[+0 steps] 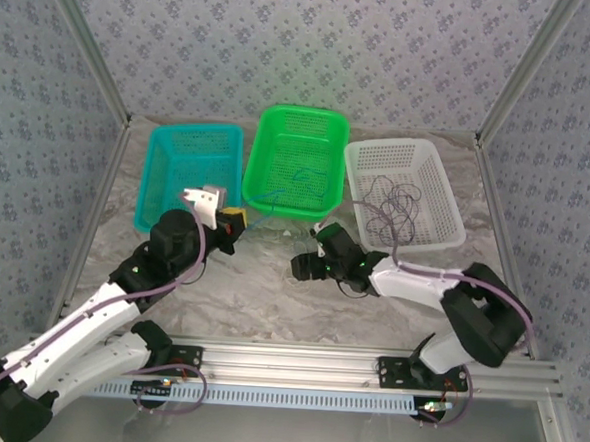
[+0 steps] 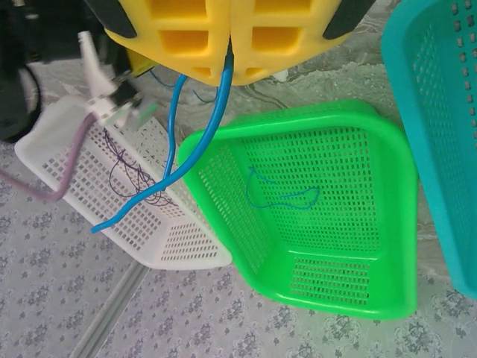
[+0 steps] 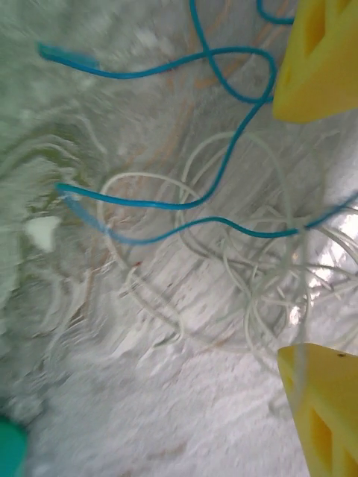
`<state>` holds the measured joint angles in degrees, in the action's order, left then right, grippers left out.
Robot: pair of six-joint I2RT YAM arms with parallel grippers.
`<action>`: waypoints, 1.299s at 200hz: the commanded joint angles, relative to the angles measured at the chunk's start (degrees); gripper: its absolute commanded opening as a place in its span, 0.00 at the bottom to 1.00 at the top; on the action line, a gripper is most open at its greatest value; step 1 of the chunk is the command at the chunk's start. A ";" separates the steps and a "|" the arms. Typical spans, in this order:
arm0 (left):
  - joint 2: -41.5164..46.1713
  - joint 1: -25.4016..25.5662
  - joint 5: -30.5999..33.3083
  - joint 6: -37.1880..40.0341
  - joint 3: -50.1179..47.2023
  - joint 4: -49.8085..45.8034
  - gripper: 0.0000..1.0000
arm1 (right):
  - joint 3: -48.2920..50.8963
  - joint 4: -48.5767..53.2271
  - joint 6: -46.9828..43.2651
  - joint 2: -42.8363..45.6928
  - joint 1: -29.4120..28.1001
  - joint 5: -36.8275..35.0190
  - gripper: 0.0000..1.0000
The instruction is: Untangle the cables
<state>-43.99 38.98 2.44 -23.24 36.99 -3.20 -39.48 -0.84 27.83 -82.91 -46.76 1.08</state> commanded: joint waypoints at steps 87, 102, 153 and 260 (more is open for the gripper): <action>-4.19 -0.28 -3.51 1.93 0.68 5.34 0.00 | -7.20 -3.58 8.47 12.11 6.17 11.49 0.80; -5.42 -0.25 -4.57 2.04 0.90 6.70 0.00 | -7.77 -7.62 11.69 10.64 6.19 13.28 0.80; -7.87 -0.06 -6.41 2.70 1.96 8.68 0.00 | -9.98 -14.64 16.14 5.47 5.90 15.89 0.78; -5.91 2.97 -3.95 -1.79 -5.87 28.53 0.00 | -6.83 -31.15 29.95 -2.41 6.84 12.58 0.11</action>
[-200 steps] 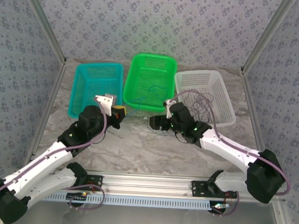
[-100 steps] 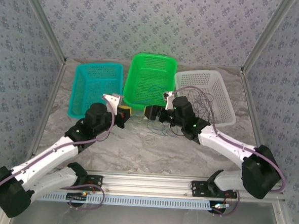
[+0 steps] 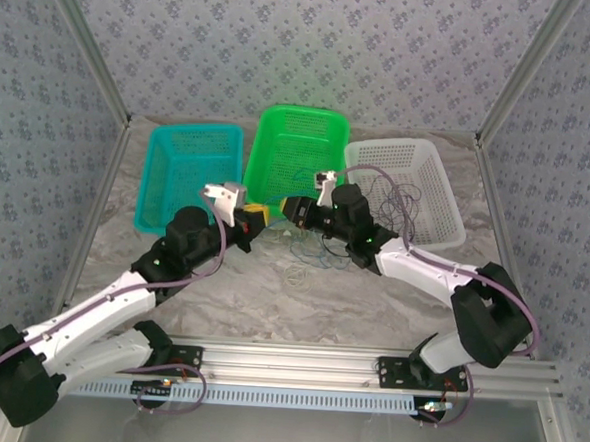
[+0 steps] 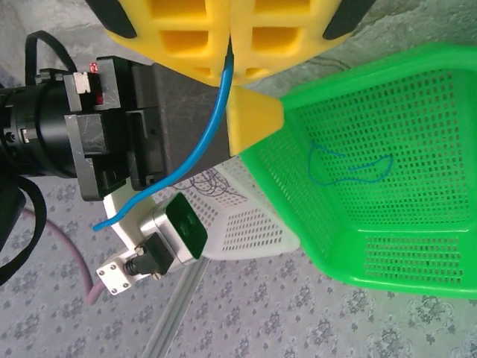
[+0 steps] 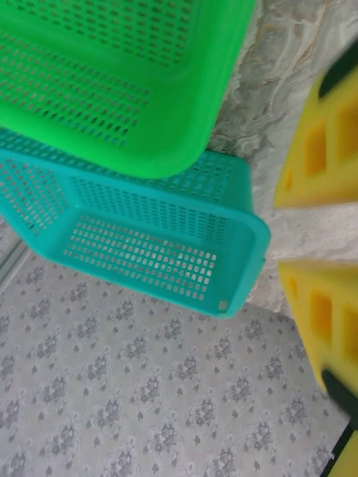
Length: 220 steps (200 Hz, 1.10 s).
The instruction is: Untangle the cables
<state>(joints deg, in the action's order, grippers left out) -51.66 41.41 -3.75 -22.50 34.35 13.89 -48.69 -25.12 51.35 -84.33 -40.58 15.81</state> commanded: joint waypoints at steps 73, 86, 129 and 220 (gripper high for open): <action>-0.16 1.98 9.55 -0.43 -6.51 31.32 0.01 | 6.22 -26.21 31.83 -15.72 -5.47 -2.65 0.00; -1.85 2.07 9.58 0.15 -5.70 33.37 0.01 | 5.03 -29.01 34.41 -19.06 -7.53 -3.46 0.00; -5.66 2.20 10.34 1.55 -4.49 38.42 0.01 | 1.50 -37.03 40.86 -26.43 -12.88 -6.82 0.00; -3.48 0.99 10.92 6.69 -0.77 24.17 0.02 | 16.23 -21.79 29.00 -4.74 -3.72 -10.66 0.80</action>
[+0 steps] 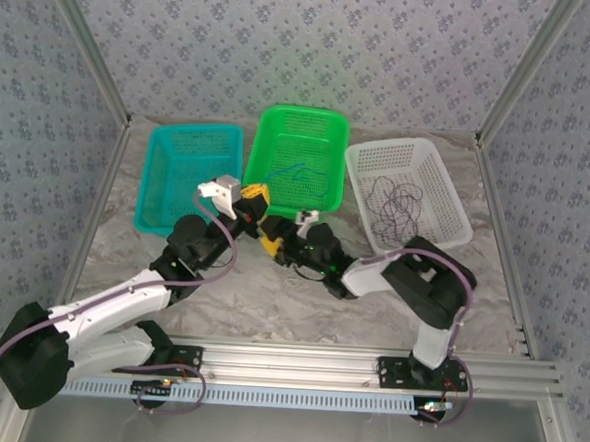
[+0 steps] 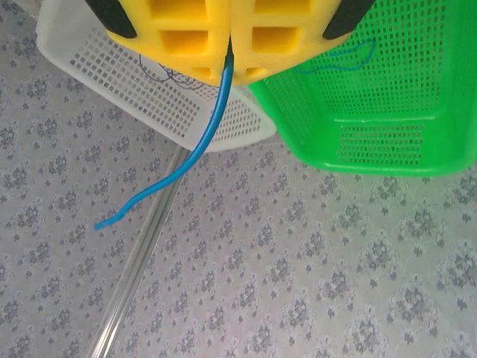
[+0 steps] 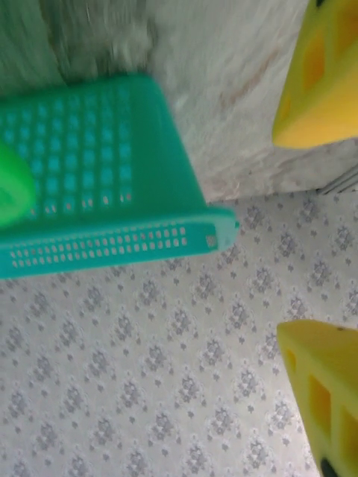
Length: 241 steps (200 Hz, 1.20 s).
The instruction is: Untangle the cables
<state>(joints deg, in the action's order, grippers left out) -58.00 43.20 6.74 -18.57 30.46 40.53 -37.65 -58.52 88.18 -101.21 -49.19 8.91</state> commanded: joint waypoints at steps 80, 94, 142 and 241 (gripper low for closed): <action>-11.07 -6.18 -6.74 2.93 13.41 -7.45 0.03 | 0.14 59.92 -33.18 47.59 10.31 -14.11 0.96; -15.13 -6.94 -6.72 2.43 16.36 -8.80 0.04 | -0.31 61.51 -34.31 48.70 9.77 -14.54 0.96; -32.29 -12.17 -11.38 -2.59 30.79 -19.09 0.05 | -4.93 75.38 -41.86 49.35 8.98 -19.92 0.94; -53.56 -18.37 -28.36 -14.38 54.93 -39.43 0.52 | -10.71 91.62 -62.31 33.23 21.58 -24.74 0.71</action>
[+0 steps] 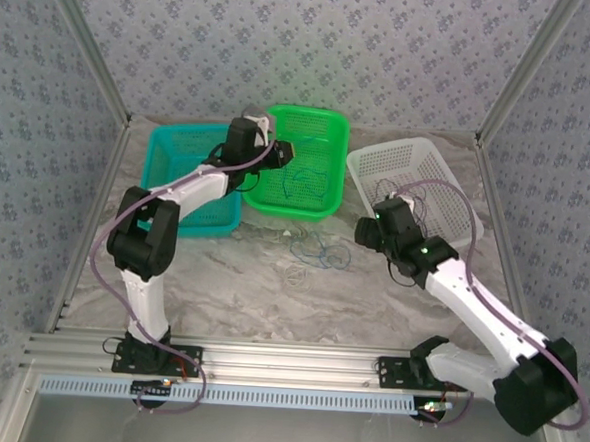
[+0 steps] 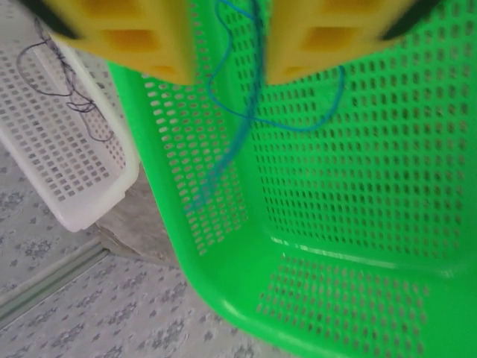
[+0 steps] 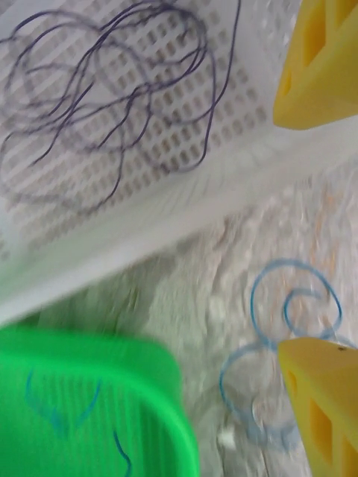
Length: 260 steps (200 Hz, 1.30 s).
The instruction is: Untangle the cables
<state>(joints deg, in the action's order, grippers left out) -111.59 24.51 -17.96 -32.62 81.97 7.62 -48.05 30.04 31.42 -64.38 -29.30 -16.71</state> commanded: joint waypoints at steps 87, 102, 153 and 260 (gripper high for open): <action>20.56 6.40 5.50 10.28 -10.91 -5.36 0.99 | -0.83 1.77 -8.79 2.33 -4.60 1.65 0.73; 24.93 7.31 5.76 11.16 -16.54 -2.23 0.99 | -0.75 1.61 -9.10 1.04 -6.20 5.44 0.70; 36.79 7.87 -0.46 10.17 -34.16 2.36 0.99 | -0.12 -2.25 -11.34 -8.29 -14.76 7.00 0.60; 37.80 20.45 -4.33 22.95 -43.06 -5.16 0.87 | 1.47 -4.03 -12.19 -10.60 -13.33 9.45 0.59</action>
<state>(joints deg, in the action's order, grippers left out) -72.53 43.62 -21.47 -14.37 38.54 4.73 -47.40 23.24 20.27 -74.11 -43.00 -7.18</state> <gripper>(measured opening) 0.877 0.593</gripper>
